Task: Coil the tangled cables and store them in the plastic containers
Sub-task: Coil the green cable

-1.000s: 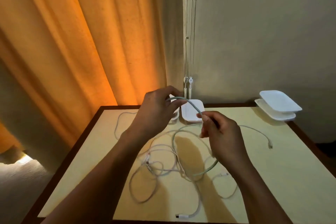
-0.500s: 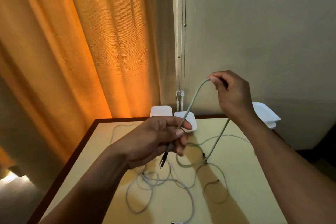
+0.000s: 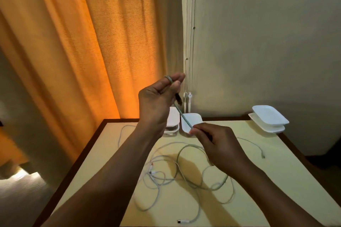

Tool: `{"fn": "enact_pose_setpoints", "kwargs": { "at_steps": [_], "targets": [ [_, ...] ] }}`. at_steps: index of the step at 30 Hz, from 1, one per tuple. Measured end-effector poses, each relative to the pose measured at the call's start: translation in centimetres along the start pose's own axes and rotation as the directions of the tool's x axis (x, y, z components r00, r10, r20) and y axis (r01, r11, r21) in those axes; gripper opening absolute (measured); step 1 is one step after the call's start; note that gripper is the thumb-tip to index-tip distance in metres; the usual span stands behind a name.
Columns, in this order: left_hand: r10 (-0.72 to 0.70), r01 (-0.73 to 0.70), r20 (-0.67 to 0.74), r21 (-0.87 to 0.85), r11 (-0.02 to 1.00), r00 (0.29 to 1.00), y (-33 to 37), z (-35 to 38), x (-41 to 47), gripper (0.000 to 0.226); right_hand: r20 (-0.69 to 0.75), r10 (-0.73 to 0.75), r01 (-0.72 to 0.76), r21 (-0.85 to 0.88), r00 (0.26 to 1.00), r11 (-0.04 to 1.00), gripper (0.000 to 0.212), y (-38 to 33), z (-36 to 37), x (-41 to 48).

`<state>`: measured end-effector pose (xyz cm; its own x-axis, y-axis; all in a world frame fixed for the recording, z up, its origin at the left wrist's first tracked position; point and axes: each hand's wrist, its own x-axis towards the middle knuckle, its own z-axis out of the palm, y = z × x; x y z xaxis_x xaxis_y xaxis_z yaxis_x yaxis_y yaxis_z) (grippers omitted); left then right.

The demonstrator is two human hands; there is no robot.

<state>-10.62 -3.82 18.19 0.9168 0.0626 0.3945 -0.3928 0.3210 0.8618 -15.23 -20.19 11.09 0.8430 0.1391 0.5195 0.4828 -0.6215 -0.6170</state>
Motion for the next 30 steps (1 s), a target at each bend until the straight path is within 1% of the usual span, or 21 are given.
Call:
{"fn": "enact_pose_setpoints", "kwargs": {
  "at_steps": [2,3,5,7,9,11,13,15,17,19,21,23,25,27,29,30],
  "targets": [
    [0.065,-0.064,0.002,0.205,0.977,0.998,-0.5,-0.5,-0.4,0.022,0.002,-0.091,0.091,-0.116,0.996,0.989,0.015,-0.6,-1.3,0.0],
    [0.075,-0.082,0.034,0.277,0.957,0.997,-0.7,-0.7,-0.7,0.021,-0.007,-0.137,0.134,-0.181,0.991,0.974,0.013,-0.9,-2.1,0.2],
    [0.042,-0.106,0.161,0.412,0.905,0.986,-1.4,-1.6,-1.1,0.018,-0.018,-0.211,0.197,-0.285,0.977,0.938,0.012,-1.3,-4.3,1.1],
    [-0.036,-0.147,0.325,0.520,0.842,0.945,-1.9,-2.6,-1.4,0.015,0.013,-0.245,0.233,-0.372,0.969,0.899,0.016,-1.8,-6.7,2.1],
    [-0.105,-0.178,0.430,0.568,0.803,0.896,-1.9,-3.2,-1.7,0.015,0.071,-0.301,0.297,-0.479,0.951,0.826,0.026,-2.3,-8.3,3.0],
    [-0.151,-0.210,0.503,0.589,0.781,0.851,-1.4,-3.1,-1.9,0.018,0.151,-0.390,0.404,-0.561,0.908,0.723,0.032,-3.0,-9.1,4.0],
    [-0.191,-0.222,0.536,0.610,0.761,0.822,-0.8,-2.9,-2.0,0.021,0.202,-0.472,0.495,-0.568,0.858,0.657,0.029,-3.8,-9.9,5.2],
    [-0.216,-0.218,0.540,0.628,0.747,0.814,-0.2,-2.7,-2.2,0.024,0.207,-0.555,0.564,-0.554,0.806,0.612,0.023,-4.6,-10.9,6.5],
    [-0.244,-0.196,0.545,0.627,0.754,0.802,0.4,-2.5,-2.3,0.026,0.228,-0.571,0.588,-0.556,0.788,0.588,0.025,-5.0,-11.6,8.0],
    [-0.281,-0.149,0.566,0.596,0.789,0.775,1.1,-2.2,-2.4,0.023,0.247,-0.556,0.598,-0.488,0.794,0.636,0.023,-5.1,-11.7,9.3],
    [-0.292,-0.084,0.603,0.516,0.853,0.743,1.7,-1.7,-2.6,0.018,0.182,-0.536,0.563,-0.369,0.824,0.740,0.022,-5.1,-11.5,10.5],
    [-0.233,-0.025,0.629,0.372,0.928,0.742,2.3,-1.4,-2.8,0.014,0.086,-0.499,0.504,-0.230,0.863,0.832,0.018,-4.8,-10.9,11.2],
    [-0.142,0.022,0.640,0.191,0.981,0.755,3.0,-1.1,-2.7,0.013,0.016,-0.398,0.398,-0.070,0.917,0.915,0.014,-4.1,-9.9,11.4],
    [-0.067,0.066,0.634,0.025,0.998,0.770,3.4,-0.9,-2.4,0.015,0.017,-0.300,0.299,0.057,0.954,0.953,0.012,-3.5,-8.5,11.1],
    [-0.026,0.112,0.613,-0.103,0.988,0.789,3.5,-0.6,-2.1,0.017,0.070,-0.241,0.224,0.192,0.968,0.955,0.004,-2.6,-7.0,10.5],
    [-0.015,0.135,0.599,-0.155,0.979,0.800,3.5,-0.5,-2.0,0.017,0.096,-0.196,0.165,0.260,0.976,0.951,0.007,-2.3,-6.3,10.2]
  ]
}}
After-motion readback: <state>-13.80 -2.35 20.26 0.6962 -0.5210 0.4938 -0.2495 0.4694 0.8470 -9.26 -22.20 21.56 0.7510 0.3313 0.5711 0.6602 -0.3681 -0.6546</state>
